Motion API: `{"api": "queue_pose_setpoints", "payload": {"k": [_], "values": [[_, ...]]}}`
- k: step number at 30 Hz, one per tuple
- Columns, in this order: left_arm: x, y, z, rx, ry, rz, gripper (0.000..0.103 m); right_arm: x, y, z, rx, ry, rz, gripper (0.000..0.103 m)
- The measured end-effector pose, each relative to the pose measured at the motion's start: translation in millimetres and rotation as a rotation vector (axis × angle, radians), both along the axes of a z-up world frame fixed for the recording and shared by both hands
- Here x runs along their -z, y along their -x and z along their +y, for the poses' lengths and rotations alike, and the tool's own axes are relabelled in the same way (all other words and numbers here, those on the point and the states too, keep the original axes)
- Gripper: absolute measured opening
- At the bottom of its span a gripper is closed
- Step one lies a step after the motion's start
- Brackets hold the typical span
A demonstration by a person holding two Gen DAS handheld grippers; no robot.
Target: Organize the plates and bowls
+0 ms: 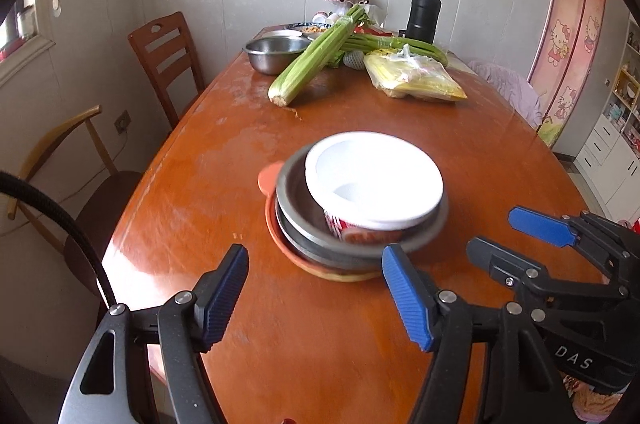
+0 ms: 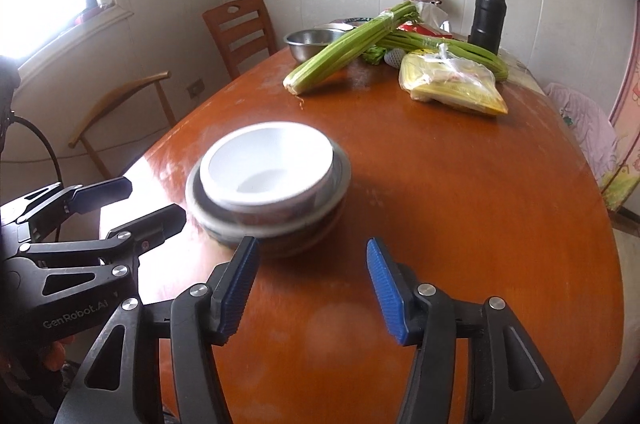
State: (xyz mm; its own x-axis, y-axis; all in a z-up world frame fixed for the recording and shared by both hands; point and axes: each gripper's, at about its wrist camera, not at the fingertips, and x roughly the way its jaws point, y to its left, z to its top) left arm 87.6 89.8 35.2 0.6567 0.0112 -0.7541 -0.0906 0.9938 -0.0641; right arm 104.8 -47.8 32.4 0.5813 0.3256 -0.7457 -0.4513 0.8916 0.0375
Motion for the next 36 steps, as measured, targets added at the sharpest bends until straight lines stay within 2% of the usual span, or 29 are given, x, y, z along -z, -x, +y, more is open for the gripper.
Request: {"api": "queue_pose_setpoints", "payload": {"k": [12, 36], "values": [[14, 42, -22, -0.005, -0.026, -0.016, 0.069, 17, 38, -26, 0.017, -0.003, -0.002, 0.058], [32, 48, -29, -0.007, -0.016, 0.002, 0.069, 31, 58, -38, 0.036, -0.015, -0.004, 0.058]]}}
